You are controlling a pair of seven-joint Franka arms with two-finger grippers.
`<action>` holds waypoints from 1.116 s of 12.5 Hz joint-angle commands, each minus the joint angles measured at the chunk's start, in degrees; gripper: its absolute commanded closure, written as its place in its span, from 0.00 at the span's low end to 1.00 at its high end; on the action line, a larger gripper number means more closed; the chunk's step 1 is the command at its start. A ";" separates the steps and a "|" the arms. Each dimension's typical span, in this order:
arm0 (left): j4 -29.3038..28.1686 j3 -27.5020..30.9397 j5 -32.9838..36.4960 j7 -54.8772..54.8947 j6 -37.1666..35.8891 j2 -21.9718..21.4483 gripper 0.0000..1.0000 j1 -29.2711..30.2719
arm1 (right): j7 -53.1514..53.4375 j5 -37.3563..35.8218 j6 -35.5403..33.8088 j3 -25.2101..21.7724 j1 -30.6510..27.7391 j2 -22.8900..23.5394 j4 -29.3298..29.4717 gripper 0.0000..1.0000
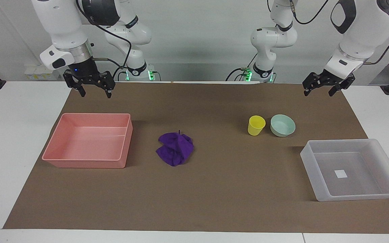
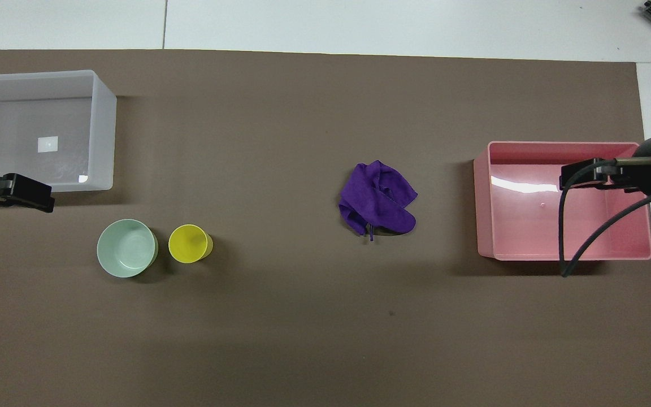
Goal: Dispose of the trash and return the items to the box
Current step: 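Reach the right gripper to the purple cloth while the left gripper reaches the bowl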
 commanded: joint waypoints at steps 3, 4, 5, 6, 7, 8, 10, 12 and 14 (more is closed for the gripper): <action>-5.48 -0.07 -3.34 0.39 -1.70 -0.68 0.00 3.75 | 0.97 0.57 2.70 1.57 0.21 -1.32 -2.84 0.00; -8.64 0.01 -4.83 0.39 0.32 -0.94 0.00 5.49 | 1.05 0.66 5.31 1.66 1.78 -1.32 -3.80 0.00; -12.15 0.02 -7.63 0.39 1.64 -1.46 0.00 7.07 | 2.10 1.27 8.47 1.66 3.28 -0.62 -4.86 0.00; -15.40 0.02 -10.18 0.56 2.00 -1.47 0.00 9.18 | 4.72 3.11 11.72 1.66 5.47 0.43 -6.09 0.00; -19.00 0.02 -11.16 0.91 4.88 -1.64 0.00 10.24 | 7.01 3.38 15.67 1.66 7.49 2.35 -6.62 0.00; -22.17 0.02 -11.35 0.92 9.08 -1.82 0.00 10.25 | 8.08 3.39 18.75 1.66 9.68 5.16 -6.54 0.00; -28.93 0.02 -11.43 0.57 19.79 -1.30 0.00 9.20 | 8.35 3.39 27.00 1.66 13.12 11.04 -6.54 0.00; -33.87 0.01 -11.70 0.65 26.76 -0.50 0.00 7.71 | 8.79 3.30 36.93 1.66 15.84 17.19 -6.36 0.00; -36.08 -0.07 -11.70 0.65 30.12 0.63 0.00 7.53 | 8.62 2.51 44.51 1.74 17.52 22.48 -6.36 0.00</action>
